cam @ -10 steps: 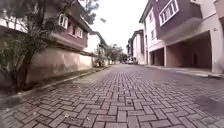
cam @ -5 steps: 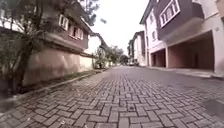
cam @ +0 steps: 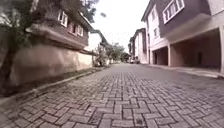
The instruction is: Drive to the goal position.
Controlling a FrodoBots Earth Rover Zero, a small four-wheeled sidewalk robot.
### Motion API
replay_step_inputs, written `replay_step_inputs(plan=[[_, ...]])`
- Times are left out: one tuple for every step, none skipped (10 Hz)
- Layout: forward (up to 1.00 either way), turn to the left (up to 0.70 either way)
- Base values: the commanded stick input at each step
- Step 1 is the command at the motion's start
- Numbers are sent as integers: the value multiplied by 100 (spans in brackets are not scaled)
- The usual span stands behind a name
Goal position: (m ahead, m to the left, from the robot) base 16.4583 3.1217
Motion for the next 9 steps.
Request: replay_step_inputs(plan=[[65,3],[69,3],[69,3],[69,3],[69,3],[69,3],[69,3],[69,3],[69,3]])
